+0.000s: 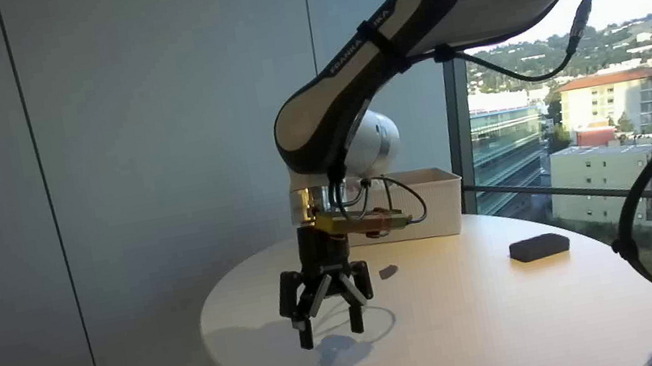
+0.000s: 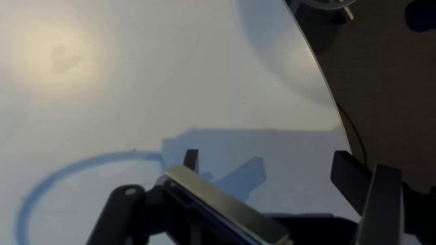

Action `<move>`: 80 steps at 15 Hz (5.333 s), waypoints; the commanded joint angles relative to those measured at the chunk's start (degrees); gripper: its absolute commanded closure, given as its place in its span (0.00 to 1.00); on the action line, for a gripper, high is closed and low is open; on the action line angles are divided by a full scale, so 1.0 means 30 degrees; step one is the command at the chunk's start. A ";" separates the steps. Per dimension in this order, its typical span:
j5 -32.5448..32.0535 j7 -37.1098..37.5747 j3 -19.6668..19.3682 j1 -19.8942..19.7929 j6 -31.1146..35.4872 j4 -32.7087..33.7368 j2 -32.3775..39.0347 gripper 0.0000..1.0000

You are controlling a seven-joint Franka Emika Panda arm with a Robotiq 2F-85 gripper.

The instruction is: Remove the white towel from the box, use it to wipe the table and then remove the rest of the towels from the box and put them on the table

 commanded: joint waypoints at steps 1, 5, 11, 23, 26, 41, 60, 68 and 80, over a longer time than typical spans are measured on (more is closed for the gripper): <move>0.0019 -0.0021 0.0128 -0.0141 -0.0034 0.0083 -0.0007 0.00; 0.0019 -0.0020 0.0127 -0.0141 -0.0035 0.0250 -0.0013 0.00; 0.0019 -0.0021 0.0127 -0.0141 -0.0035 0.0250 -0.0013 0.00; -0.7419 0.1376 -0.1245 -0.3174 0.1251 0.3651 -0.4406 0.00; -0.7232 0.1589 -0.2319 -0.4389 0.1553 0.5635 -0.4371 0.00; -2.0875 1.5337 -0.3644 -0.8368 0.9368 1.4585 0.6241 0.00; -2.2820 2.1081 -0.6069 -0.6047 0.3924 1.4977 0.8966 0.00; -2.0390 1.9719 -0.6681 -0.7055 0.3175 2.1128 1.2052 0.00; -0.9839 0.9961 -0.5682 -0.9727 -0.3400 3.0983 1.8791 0.00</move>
